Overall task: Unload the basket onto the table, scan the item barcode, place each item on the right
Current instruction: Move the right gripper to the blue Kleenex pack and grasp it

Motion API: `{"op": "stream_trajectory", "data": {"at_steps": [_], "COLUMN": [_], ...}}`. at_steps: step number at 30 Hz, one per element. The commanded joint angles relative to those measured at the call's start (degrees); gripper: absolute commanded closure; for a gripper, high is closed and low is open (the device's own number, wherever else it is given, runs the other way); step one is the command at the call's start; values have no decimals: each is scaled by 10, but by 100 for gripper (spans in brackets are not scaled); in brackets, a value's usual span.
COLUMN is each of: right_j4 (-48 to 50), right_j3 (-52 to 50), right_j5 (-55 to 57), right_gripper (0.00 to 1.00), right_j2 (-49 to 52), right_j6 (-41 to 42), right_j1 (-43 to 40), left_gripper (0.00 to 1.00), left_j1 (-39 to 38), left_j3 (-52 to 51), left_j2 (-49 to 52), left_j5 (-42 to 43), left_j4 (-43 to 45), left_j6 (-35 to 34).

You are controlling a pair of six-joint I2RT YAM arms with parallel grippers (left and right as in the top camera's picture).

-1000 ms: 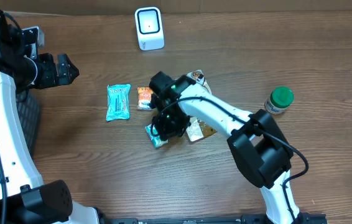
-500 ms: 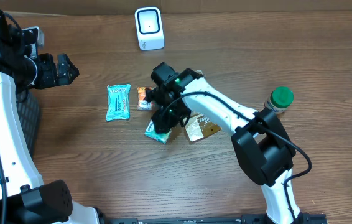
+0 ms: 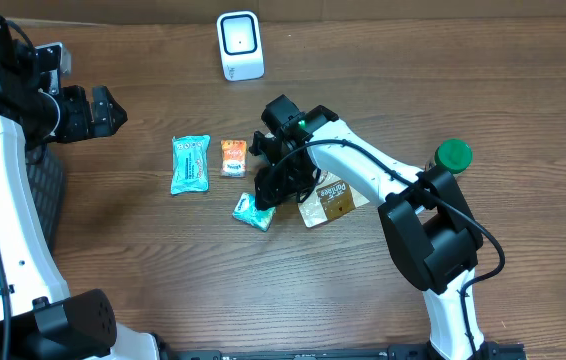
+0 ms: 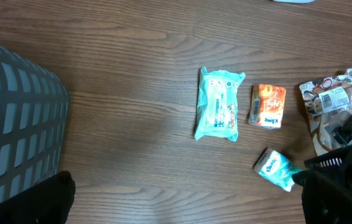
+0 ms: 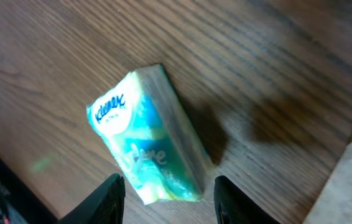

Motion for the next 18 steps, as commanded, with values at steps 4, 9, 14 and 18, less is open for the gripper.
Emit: {"op": "stream_trajectory", "data": {"at_steps": [4,9,14,18], "right_j4": [29,49,49,49], "right_j3": [-29,-45,-45,-45], "right_j5": [-22,-31,-37,-37], "right_gripper": [61,75,81,81], "right_j2": [3,21,28,28], "right_j6": [25,59,60,64], "right_j1": [3,-11,-16,-16], "left_gripper": [0,0,0,0], "left_j1": [-1,-1,-1,-1], "left_j3": [7,7,7,7], "left_j2": [-2,-2,-2,-2], "left_j5": [7,7,7,6], "left_j4": [1,1,1,1], "left_j6": [11,11,11,11]}}
